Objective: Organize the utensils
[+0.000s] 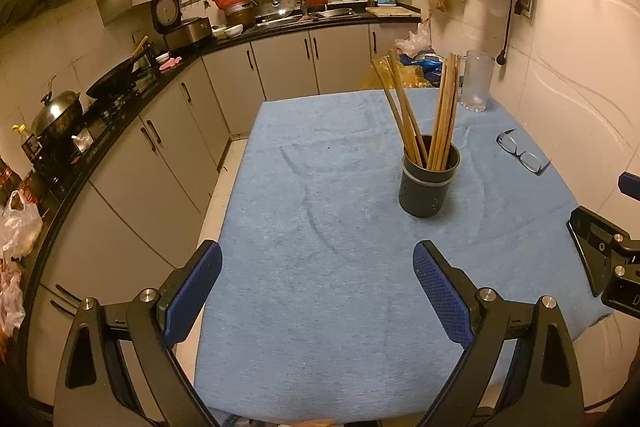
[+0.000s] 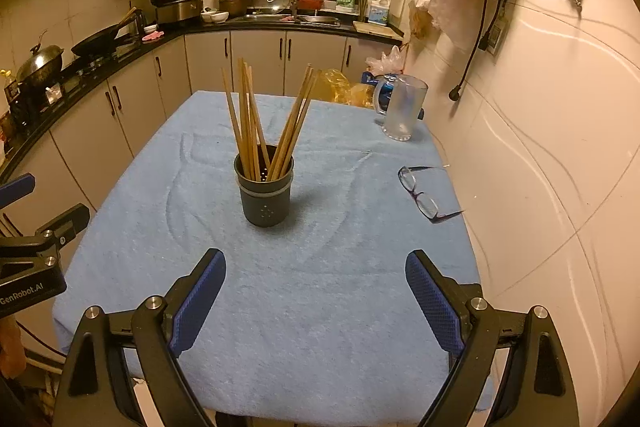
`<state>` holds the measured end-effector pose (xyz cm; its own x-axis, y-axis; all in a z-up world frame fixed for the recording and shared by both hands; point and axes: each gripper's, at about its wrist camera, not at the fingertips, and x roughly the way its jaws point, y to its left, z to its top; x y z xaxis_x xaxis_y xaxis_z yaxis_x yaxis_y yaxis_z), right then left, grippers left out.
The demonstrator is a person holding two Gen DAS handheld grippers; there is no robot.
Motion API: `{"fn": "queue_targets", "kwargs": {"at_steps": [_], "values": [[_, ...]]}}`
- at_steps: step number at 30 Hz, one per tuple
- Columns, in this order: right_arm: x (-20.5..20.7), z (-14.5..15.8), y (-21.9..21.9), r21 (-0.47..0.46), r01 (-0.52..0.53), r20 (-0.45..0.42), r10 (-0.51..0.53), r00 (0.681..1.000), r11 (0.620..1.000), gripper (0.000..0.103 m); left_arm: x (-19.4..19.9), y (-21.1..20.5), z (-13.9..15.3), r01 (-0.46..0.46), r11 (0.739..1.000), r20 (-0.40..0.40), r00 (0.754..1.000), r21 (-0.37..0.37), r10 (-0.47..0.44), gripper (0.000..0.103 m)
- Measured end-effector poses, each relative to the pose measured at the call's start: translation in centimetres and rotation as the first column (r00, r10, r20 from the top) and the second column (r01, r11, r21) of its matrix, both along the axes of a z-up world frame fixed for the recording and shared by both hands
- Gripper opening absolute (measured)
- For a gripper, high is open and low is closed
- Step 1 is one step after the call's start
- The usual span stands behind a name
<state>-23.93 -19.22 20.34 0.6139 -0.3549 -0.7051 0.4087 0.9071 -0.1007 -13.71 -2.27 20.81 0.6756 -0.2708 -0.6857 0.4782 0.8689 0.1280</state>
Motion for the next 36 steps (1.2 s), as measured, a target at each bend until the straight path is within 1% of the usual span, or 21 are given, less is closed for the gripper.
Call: {"fn": "queue_targets", "kwargs": {"at_steps": [12, 20, 36], "values": [[-0.3, -0.2, 0.0, -0.005, -0.001, -0.011, 0.001, 1.000, 1.000, 0.094, -0.2, -0.1, 0.1, -0.004, 1.000, 0.012, 1.000, 0.003, 0.004, 0.096], [-0.5, -0.5, 0.0, -0.008, -0.002, -0.016, 0.002, 1.000, 1.000, 0.094, -0.7, -0.9, 0.0, -0.006, 1.000, 0.037, 0.999, 0.016, 0.005, 0.096], [0.4, -1.0, 0.0, -0.006, -0.009, -0.041, 0.009, 0.999, 1.000, 0.094, -0.3, -0.8, -0.2, -0.011, 1.000, 0.034, 0.999, 0.025, 0.010, 0.096]]}}
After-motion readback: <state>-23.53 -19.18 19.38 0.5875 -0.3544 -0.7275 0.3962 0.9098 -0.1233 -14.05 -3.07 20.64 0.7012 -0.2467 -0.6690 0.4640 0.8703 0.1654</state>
